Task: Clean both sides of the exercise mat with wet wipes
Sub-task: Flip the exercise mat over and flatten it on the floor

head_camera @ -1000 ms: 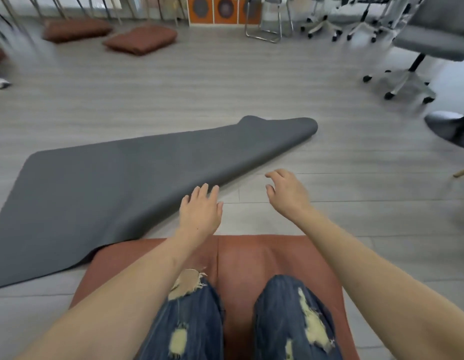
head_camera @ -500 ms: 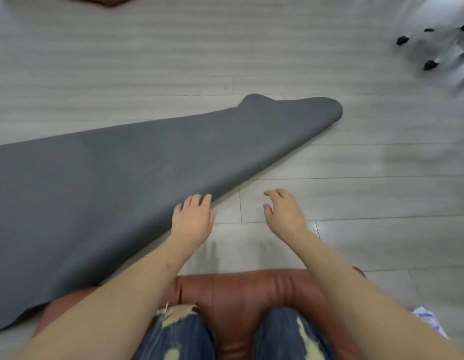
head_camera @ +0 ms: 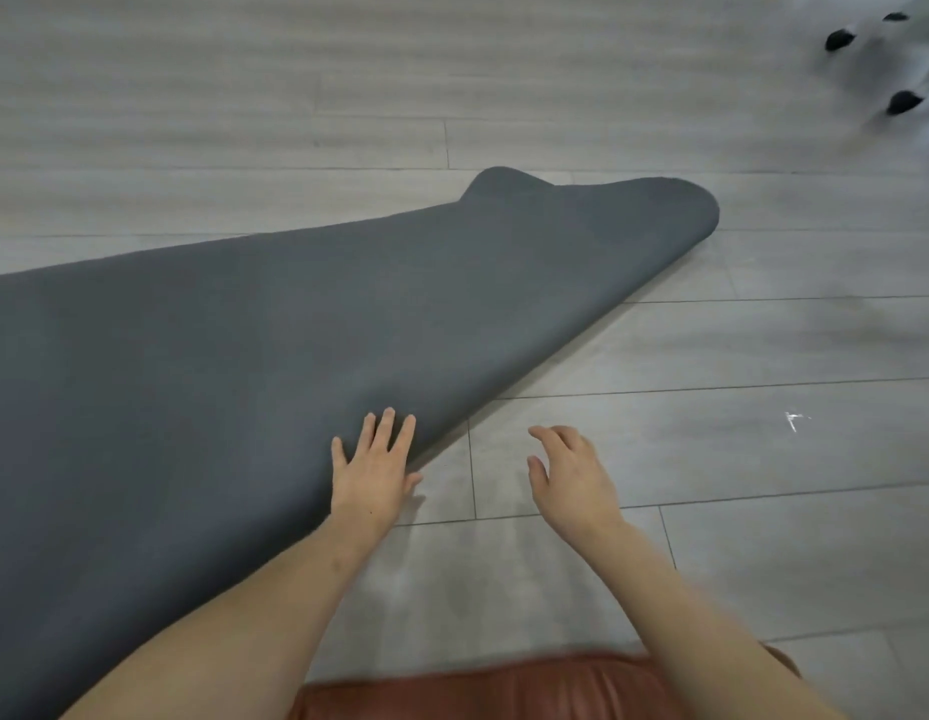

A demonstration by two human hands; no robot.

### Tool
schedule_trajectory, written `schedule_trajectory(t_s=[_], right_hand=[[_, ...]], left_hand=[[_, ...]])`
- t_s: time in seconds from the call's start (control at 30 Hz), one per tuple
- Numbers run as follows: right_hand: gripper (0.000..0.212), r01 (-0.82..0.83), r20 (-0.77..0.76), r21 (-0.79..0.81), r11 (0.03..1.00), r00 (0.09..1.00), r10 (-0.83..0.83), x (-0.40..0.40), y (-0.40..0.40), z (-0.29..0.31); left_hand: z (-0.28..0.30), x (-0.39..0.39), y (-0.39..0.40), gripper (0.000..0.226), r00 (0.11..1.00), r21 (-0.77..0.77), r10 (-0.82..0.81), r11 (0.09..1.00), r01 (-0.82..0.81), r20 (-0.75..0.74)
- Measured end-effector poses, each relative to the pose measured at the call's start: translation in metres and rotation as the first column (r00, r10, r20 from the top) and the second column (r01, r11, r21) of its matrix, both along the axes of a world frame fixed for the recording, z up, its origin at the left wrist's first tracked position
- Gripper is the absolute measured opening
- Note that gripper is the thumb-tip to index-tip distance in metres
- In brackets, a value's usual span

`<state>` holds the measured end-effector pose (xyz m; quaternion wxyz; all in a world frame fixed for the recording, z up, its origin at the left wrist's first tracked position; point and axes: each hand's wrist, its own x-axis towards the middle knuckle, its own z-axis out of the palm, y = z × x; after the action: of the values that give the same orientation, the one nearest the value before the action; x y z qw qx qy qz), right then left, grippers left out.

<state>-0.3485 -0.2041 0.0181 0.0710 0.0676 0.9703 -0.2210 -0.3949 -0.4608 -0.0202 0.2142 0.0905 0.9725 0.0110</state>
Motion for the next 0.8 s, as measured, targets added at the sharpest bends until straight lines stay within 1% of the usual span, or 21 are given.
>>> schedule_trajectory(t_s=[0.1, 0.17, 0.2, 0.27, 0.33, 0.4, 0.47, 0.5, 0.53, 0.6, 0.63, 0.7, 0.8], right_hand=[[0.041, 0.006, 0.026, -0.008, 1.000, 1.000, -0.006, 0.000, -0.001, -0.020], [0.041, 0.001, 0.043, -0.014, 1.000, 0.999, -0.001, -0.001, -0.003, -0.030], [0.041, 0.002, 0.045, -0.017, 1.000, 0.999, -0.001, -0.001, -0.003, -0.034], [0.041, 0.014, 0.035, -0.029, 0.999, 0.999, -0.013, -0.002, -0.004, -0.039], [0.041, 0.030, 0.017, -0.033, 0.999, 0.999, -0.029, -0.003, -0.003, -0.040], [0.040, 0.050, -0.001, -0.031, 0.998, 0.999, -0.050, -0.002, 0.001, -0.041], [0.040, 0.066, -0.001, -0.030, 0.997, 0.998, -0.066, 0.001, 0.004, -0.038], [0.041, 0.070, 0.003, -0.030, 0.997, 0.998, -0.070, 0.001, 0.004, -0.036], [0.041, 0.070, 0.004, -0.029, 0.997, 0.998, -0.070, 0.000, 0.003, -0.032], [0.045, 0.048, -0.011, -0.014, 0.999, 0.999, -0.049, -0.009, 0.001, -0.022], [0.048, 0.032, -0.034, -0.002, 0.999, 0.999, -0.032, -0.017, -0.002, -0.015], [0.054, 0.010, -0.104, 0.017, 1.000, 0.995, -0.008, -0.040, -0.009, -0.002], [0.064, 0.009, -0.232, 0.066, 0.998, 0.973, 0.006, -0.085, -0.024, 0.018]], left_hand=[[-0.016, -0.001, -0.001, 0.093, 0.997, -0.089, -0.035, 0.996, 0.029, -0.071], [-0.022, -0.004, 0.000, 0.100, 0.993, -0.121, -0.033, 0.992, 0.019, -0.117], [-0.025, -0.006, 0.000, 0.100, 0.990, -0.131, -0.035, 0.991, 0.016, -0.138], [-0.028, -0.014, -0.002, 0.095, 0.986, -0.151, -0.051, 0.988, 0.026, -0.159], [-0.031, -0.022, -0.006, 0.091, 0.975, -0.169, -0.100, 0.983, 0.066, -0.201], [-0.029, -0.027, -0.010, 0.096, 0.972, -0.170, -0.147, 0.979, 0.116, -0.183], [-0.024, -0.030, -0.014, 0.100, 0.969, -0.123, -0.169, 0.981, 0.148, -0.180], [-0.015, -0.032, -0.016, 0.098, 0.970, -0.088, -0.167, 0.984, 0.153, -0.179], [-0.003, -0.035, -0.018, 0.089, 0.966, -0.049, -0.145, 0.989, 0.138, -0.215], [0.025, -0.047, -0.025, 0.059, 0.965, 0.040, -0.076, 0.995, 0.088, -0.252], [0.037, -0.055, -0.032, 0.050, 0.966, 0.091, -0.032, 0.994, 0.057, -0.257], [0.069, -0.073, -0.047, 0.043, 0.964, 0.204, 0.040, 0.979, 0.016, -0.264], [0.107, -0.098, -0.076, 0.036, 0.939, 0.404, 0.169, 0.914, -0.036, -0.299]])
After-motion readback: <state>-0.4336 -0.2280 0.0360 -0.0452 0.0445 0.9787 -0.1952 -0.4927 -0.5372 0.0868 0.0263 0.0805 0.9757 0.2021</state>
